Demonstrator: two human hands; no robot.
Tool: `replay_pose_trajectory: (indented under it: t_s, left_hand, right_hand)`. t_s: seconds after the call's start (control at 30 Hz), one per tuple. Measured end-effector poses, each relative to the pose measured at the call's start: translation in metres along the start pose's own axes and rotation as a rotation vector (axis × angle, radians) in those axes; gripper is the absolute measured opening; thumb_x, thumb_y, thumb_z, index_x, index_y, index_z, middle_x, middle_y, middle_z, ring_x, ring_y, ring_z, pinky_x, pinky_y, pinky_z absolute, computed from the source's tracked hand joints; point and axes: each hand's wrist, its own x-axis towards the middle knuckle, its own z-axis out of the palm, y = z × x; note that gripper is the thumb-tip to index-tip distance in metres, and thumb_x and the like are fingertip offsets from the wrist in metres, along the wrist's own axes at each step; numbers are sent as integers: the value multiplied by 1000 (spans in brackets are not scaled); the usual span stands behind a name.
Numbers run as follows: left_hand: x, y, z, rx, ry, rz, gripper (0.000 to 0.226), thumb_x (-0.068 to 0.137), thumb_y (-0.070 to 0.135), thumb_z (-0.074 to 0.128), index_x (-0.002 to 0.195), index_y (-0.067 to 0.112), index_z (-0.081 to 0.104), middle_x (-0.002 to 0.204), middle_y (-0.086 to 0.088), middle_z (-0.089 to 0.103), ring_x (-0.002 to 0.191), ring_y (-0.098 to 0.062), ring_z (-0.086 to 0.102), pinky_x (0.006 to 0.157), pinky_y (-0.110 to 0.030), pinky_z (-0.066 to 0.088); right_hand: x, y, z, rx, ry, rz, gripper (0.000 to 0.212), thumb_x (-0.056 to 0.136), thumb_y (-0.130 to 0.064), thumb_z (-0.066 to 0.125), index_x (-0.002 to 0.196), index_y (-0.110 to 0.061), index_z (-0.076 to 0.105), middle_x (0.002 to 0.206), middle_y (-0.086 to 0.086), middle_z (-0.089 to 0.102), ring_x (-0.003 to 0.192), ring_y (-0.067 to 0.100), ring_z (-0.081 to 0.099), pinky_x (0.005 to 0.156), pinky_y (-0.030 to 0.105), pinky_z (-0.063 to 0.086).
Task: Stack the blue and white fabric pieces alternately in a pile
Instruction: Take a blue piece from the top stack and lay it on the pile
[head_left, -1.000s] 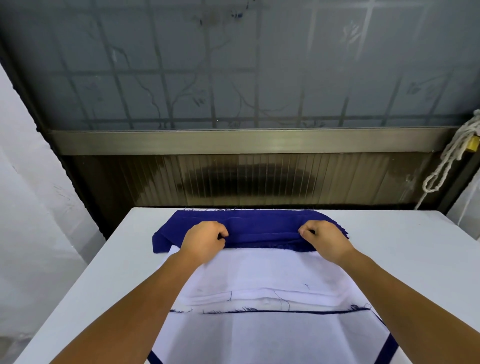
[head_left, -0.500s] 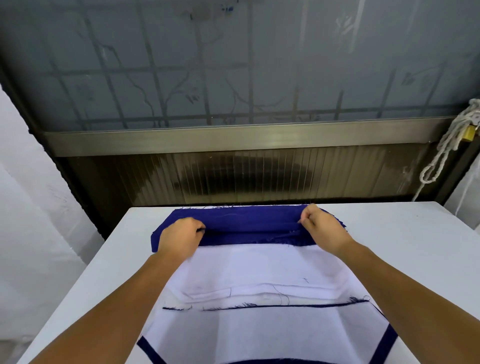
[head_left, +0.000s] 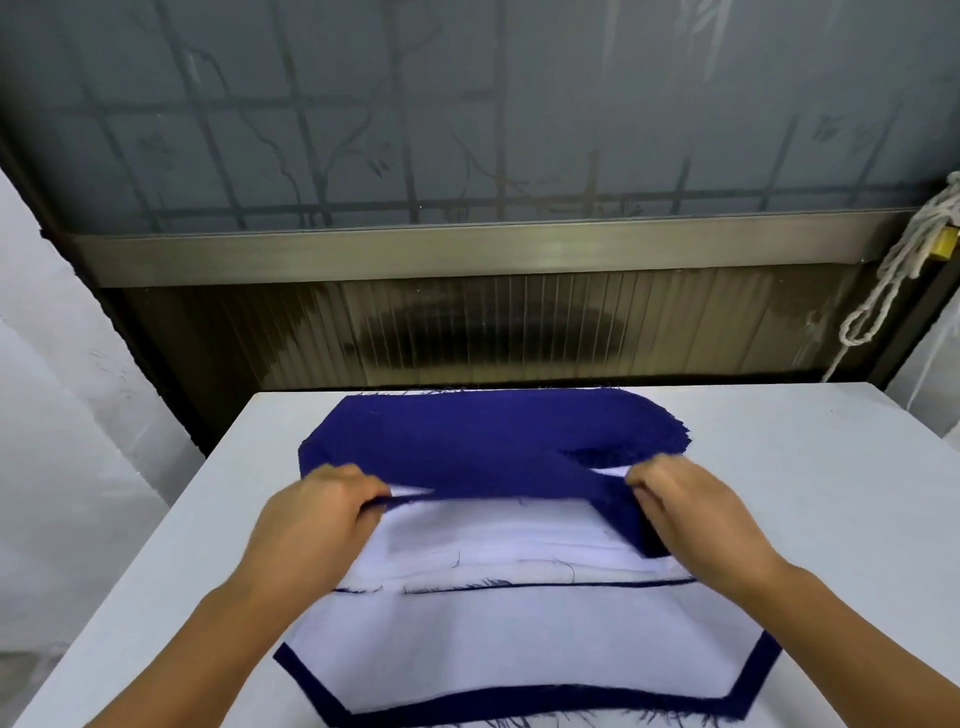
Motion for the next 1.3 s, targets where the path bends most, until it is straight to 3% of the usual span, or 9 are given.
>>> replay_pose_trajectory:
  t_s: [0.07, 0.13, 0.3, 0.47, 0.6, 0.73, 0.93, 1.1, 1.3]
  left_hand:
    - [-17, 6, 8, 12, -127, 20, 24, 94, 30, 51, 112, 37, 66, 99, 18, 60, 97, -4, 53, 77, -21, 45]
    - [-27, 16, 14, -4, -173, 8, 24, 94, 33, 48, 112, 36, 64, 97, 17, 57, 97, -2, 50, 76, -19, 42]
    - [-27, 41, 9, 48, -62, 62, 28, 92, 39, 54, 70, 22, 59, 66, 9, 52, 70, -7, 48, 57, -22, 37]
    - [-16, 54, -7, -17, 90, 121, 16, 82, 27, 71, 68, 23, 63, 64, 14, 54, 63, -9, 51, 51, -24, 43]
    - [-10, 45, -20, -29, 145, 74, 9, 80, 21, 75, 74, 21, 68, 68, 13, 59, 63, -10, 53, 50, -26, 47]
    - [2, 42, -19, 12, 174, 76, 4, 83, 23, 73, 81, 19, 72, 73, 9, 63, 67, -13, 56, 52, -27, 48]
    - [11, 39, -10, -2, 115, 37, 21, 95, 34, 58, 101, 23, 74, 91, 10, 67, 84, -13, 58, 65, -31, 52]
    - [0, 12, -10, -163, -53, 1, 18, 94, 34, 59, 107, 32, 72, 97, 21, 65, 89, -1, 59, 78, -23, 49]
    - [-2, -20, -22, -368, -578, -37, 14, 91, 34, 64, 82, 42, 72, 86, 25, 69, 80, 3, 63, 72, -15, 49]
  right_hand:
    - [-20, -1, 7, 37, -178, -57, 23, 90, -11, 62, 112, -16, 65, 109, -8, 63, 102, 13, 59, 87, 17, 41]
    - [-34, -9, 13, 158, -187, -34, 30, 88, -20, 64, 118, -19, 62, 115, -12, 58, 107, 7, 54, 91, 13, 41]
    - [-30, -62, 36, 49, -156, -129, 65, 82, -54, 57, 139, -24, 46, 139, -10, 46, 132, 9, 39, 110, 24, 30]
    - [4, -73, 51, 20, 86, 5, 37, 78, -28, 75, 112, -17, 65, 116, -2, 62, 107, 21, 60, 88, 34, 52]
    - [27, -41, 41, -19, 59, 147, 8, 89, -22, 61, 98, -23, 62, 97, -8, 62, 82, 18, 58, 62, 29, 47]
    - [51, -6, 25, -18, 45, 260, 18, 86, -14, 55, 101, -26, 55, 98, -8, 65, 85, 20, 59, 64, 30, 41]
    - [76, 4, -35, 109, 269, 308, 37, 78, -2, 57, 90, -35, 46, 81, -11, 59, 70, 16, 53, 61, 28, 36]
    - [32, -10, -48, 139, -122, 229, 33, 82, -4, 57, 95, -33, 63, 82, -20, 62, 73, 5, 54, 67, 24, 43]
    - [-11, -25, -49, 498, -669, 269, 21, 85, -13, 60, 76, -29, 69, 69, -11, 64, 60, 1, 53, 59, 16, 42]
